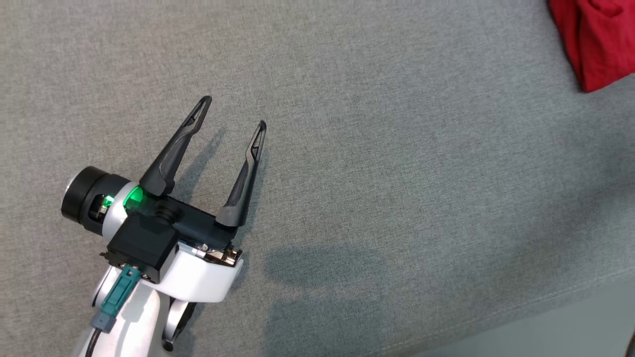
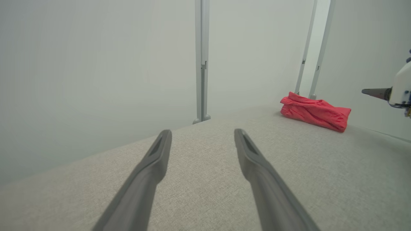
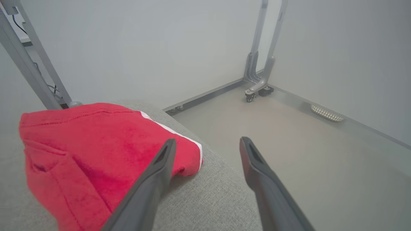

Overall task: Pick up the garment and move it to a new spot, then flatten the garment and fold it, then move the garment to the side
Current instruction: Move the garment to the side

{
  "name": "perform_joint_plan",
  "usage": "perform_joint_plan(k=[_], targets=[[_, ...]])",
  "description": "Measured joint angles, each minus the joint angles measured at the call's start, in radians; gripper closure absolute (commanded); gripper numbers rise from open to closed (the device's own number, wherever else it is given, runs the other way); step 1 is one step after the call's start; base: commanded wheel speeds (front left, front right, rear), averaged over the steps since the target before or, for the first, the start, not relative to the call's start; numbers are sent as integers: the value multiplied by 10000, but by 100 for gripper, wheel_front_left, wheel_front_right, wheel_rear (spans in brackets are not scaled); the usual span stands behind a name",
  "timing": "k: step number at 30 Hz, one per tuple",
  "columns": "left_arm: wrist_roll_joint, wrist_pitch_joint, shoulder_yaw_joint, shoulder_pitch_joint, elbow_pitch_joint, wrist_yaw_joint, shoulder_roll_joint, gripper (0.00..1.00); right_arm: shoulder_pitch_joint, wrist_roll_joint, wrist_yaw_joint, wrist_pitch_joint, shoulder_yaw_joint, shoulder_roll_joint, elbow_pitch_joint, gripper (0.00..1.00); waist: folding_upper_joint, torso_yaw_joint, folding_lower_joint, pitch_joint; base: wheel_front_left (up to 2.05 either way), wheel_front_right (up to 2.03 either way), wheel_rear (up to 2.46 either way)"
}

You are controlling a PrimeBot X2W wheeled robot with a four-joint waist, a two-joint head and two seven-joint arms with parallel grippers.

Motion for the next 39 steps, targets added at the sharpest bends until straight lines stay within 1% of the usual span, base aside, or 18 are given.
perform_joint_plan(k=[2, 5, 8, 16, 17, 18, 22, 26, 28, 32, 39], targets=[[-56, -111, 36, 96, 163, 46, -104, 0, 108, -31, 0, 0, 138, 286, -343, 0, 0, -6, 0, -194, 0, 0, 0], [-399, -320, 92, 136, 443, 142, -263, 0, 460, -42, 2, 0, 627, 711, -734, 0, 0, 19, 0, -498, 0, 0, 0], [-568, -493, 174, 283, 732, 199, -439, 0, 996, 67, 2, 0, 1158, 963, -1141, 0, 0, 102, -1, -825, 0, 0, 0], [-1233, -721, 585, 692, 1505, 401, -821, 0, 2168, 1267, 2, 0, 3172, 1356, -2426, 0, 0, 569, 0, -1792, 0, 0, 0], [-1289, -732, 637, 785, 1605, 403, -836, 0, 2355, 1432, 2, 0, 3407, 1383, -2591, 0, 0, 636, 0, -1936, 0, 0, 0], [-1434, -765, 734, 1028, 1739, 493, -899, 0, 2780, 1714, 2, 0, 3925, 1404, -2953, 0, 0, 779, 0, -2241, 0, 0, 0], [-1626, -794, 966, 1533, 1862, 663, -1081, 0, 3652, 2332, 2, 0, 4901, 1417, -3728, 0, 0, 1094, 0, -2860, 0, 0, 0], [-1697, -794, 1204, 1866, 1916, 686, -1185, 0, 4437, 3336, 0, 0, 5902, 1446, -4437, 0, 0, 1454, -1, -3436, 0, 0, 0], [-1768, -794, 1321, 2045, 1971, 742, -1220, 0, 4822, 3875, 0, 0, 6297, 1473, -4819, 0, 0, 1637, -1, -3708, 0, 0, 0], [-1883, -794, 1482, 2446, 2102, 748, -1369, 0, 5740, 4474, 0, 0, 6939, 1482, -5741, 0, 0, 2026, -1, -4186, 0, 0, 0], [-1835, -796, 1843, 2866, 2125, 748, -1415, 0, 7293, 4606, 0, 2, 7758, 1521, -7168, 0, 0, 2489, -1, -4955, 0, 0, 0]])
